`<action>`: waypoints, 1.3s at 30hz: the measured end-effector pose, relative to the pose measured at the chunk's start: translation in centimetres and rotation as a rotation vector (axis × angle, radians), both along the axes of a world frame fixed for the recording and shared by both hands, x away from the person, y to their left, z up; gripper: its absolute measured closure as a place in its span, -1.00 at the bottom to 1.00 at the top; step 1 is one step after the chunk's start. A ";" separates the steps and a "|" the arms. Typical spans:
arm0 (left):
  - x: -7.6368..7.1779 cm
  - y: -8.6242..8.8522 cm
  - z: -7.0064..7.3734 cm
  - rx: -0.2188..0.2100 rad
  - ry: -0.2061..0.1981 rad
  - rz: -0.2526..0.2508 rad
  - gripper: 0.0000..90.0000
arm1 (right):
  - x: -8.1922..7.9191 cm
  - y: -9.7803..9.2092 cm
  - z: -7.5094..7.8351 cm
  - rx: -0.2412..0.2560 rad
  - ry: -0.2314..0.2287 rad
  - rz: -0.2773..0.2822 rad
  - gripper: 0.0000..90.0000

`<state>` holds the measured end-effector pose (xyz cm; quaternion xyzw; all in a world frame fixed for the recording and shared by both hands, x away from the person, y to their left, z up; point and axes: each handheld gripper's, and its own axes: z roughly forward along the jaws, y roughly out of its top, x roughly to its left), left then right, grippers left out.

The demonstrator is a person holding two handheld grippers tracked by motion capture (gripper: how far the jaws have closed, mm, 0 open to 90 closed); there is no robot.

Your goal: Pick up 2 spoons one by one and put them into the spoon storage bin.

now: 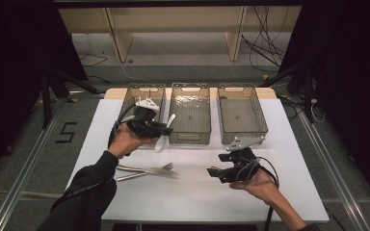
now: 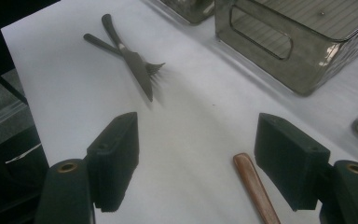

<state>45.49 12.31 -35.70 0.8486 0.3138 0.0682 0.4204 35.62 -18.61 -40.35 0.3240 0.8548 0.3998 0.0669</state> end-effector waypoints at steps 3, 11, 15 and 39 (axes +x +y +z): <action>0.8 -0.5 0.3 -0.018 -0.007 0.019 0.63 | 0.0 0.0 0.0 0.002 -0.001 0.000 -0.30; 2.9 -2.0 0.7 -0.027 -0.021 0.054 0.63 | 0.0 -0.1 -0.1 0.004 0.005 -0.001 -0.30; 3.9 -2.5 0.7 -0.028 -0.022 0.077 0.63 | 0.1 -0.1 -0.1 0.005 0.001 0.001 -0.30; 7.2 -3.8 -0.5 -0.054 -0.047 0.172 0.63 | 0.0 -0.2 -0.1 0.004 0.006 0.005 -0.30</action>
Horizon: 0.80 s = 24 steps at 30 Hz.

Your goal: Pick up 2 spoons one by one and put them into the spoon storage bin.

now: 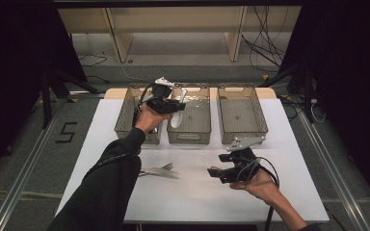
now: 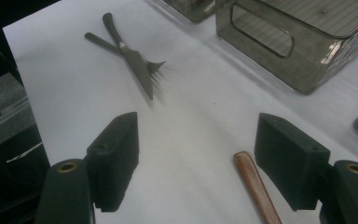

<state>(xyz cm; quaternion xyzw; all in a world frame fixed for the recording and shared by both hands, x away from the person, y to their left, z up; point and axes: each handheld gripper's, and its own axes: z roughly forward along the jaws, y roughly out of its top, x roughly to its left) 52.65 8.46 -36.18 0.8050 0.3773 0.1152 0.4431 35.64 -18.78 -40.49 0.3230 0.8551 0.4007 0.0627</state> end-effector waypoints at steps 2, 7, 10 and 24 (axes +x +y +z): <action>0.2 0.0 -0.4 -0.001 0.005 0.011 0.63 | 0.0 0.0 0.0 0.000 0.000 0.000 -0.30; 0.5 -0.2 -1.1 0.004 0.015 0.017 0.63 | 0.0 0.1 0.0 -0.001 -0.004 0.003 -0.30; 0.6 -0.3 -1.4 0.010 0.021 0.018 0.63 | 0.0 0.0 0.0 -0.001 -0.001 0.002 -0.30; 0.9 -0.4 -2.1 -0.007 0.041 0.062 0.47 | 0.0 0.0 0.0 -0.003 -0.003 0.005 -0.30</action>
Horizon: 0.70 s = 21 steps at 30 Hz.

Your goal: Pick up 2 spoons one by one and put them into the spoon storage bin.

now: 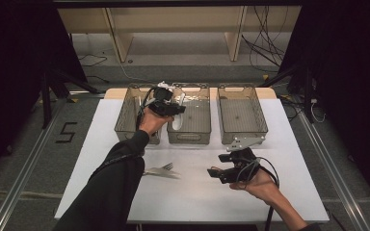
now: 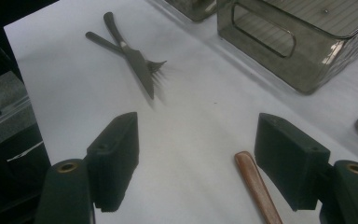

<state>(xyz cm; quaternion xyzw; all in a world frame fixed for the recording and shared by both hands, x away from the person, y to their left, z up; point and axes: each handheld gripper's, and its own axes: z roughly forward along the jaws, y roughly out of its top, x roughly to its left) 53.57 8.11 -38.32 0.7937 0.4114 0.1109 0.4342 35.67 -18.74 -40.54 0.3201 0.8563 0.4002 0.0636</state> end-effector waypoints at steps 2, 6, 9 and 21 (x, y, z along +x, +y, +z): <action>-0.1 0.0 0.1 0.006 -0.006 -0.001 0.34 | 0.0 0.0 0.0 0.001 0.000 0.001 -0.30; -0.5 0.2 0.9 0.016 -0.008 0.003 0.13 | 0.0 0.0 0.0 0.000 0.001 0.000 -0.30; -1.0 0.6 1.7 0.030 -0.024 0.014 -0.02 | 0.0 0.0 0.0 0.000 0.000 -0.001 -0.30; -4.8 3.6 3.1 -0.025 -0.011 -0.047 -0.43 | 0.3 -0.5 0.2 -0.003 0.003 -0.026 -0.30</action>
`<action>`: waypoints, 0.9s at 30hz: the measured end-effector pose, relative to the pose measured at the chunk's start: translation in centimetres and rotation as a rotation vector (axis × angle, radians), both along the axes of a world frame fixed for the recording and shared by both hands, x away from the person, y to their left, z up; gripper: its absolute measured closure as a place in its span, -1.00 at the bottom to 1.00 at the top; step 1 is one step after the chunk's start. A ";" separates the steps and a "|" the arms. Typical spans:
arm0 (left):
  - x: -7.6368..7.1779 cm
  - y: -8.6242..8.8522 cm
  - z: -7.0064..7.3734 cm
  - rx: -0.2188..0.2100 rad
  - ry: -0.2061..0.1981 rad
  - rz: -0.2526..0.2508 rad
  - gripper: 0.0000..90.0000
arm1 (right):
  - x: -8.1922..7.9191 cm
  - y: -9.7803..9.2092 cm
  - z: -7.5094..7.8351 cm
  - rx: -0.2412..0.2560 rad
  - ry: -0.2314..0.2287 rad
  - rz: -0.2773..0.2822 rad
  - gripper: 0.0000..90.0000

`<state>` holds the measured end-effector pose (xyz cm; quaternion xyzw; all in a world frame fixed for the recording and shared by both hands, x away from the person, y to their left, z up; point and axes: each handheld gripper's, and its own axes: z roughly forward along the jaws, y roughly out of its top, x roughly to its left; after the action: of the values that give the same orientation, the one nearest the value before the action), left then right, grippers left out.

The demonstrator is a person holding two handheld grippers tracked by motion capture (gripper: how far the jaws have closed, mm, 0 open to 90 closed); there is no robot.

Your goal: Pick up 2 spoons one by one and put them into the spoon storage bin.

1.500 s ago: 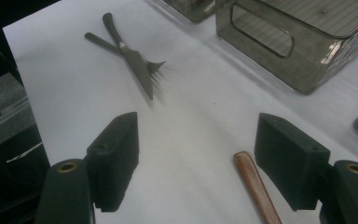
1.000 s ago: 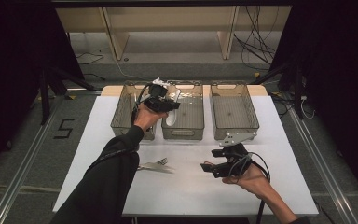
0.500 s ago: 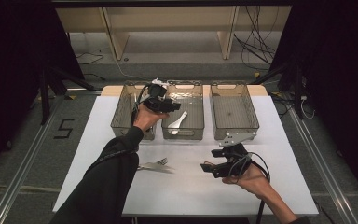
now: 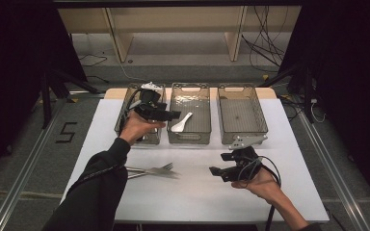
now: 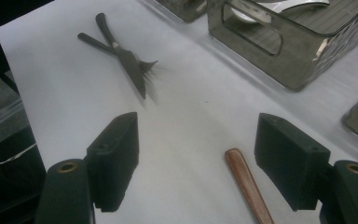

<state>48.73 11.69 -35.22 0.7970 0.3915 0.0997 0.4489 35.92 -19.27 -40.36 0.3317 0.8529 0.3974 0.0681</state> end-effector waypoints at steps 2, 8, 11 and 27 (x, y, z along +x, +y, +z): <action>-0.7 0.5 0.0 -0.003 -0.006 -0.004 -0.46 | 0.1 -0.1 0.0 -0.001 -0.001 -0.004 -0.30; -2.8 2.1 -0.7 -0.020 -0.013 -0.014 -0.51 | 0.3 -0.4 -0.1 -0.010 -0.001 -0.017 -0.30; -3.8 2.8 -1.4 -0.037 -0.005 -0.015 -0.52 | 0.5 -0.5 -0.2 -0.014 0.003 -0.027 -0.30; -9.2 5.9 -4.0 -0.063 -0.079 -0.009 -0.56 | 2.4 -1.9 -0.9 -0.190 0.051 -0.061 -0.29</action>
<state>39.49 17.55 -39.23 0.7796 0.3729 0.1166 0.4895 38.29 -21.14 -41.22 0.3594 0.8778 0.3039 0.0895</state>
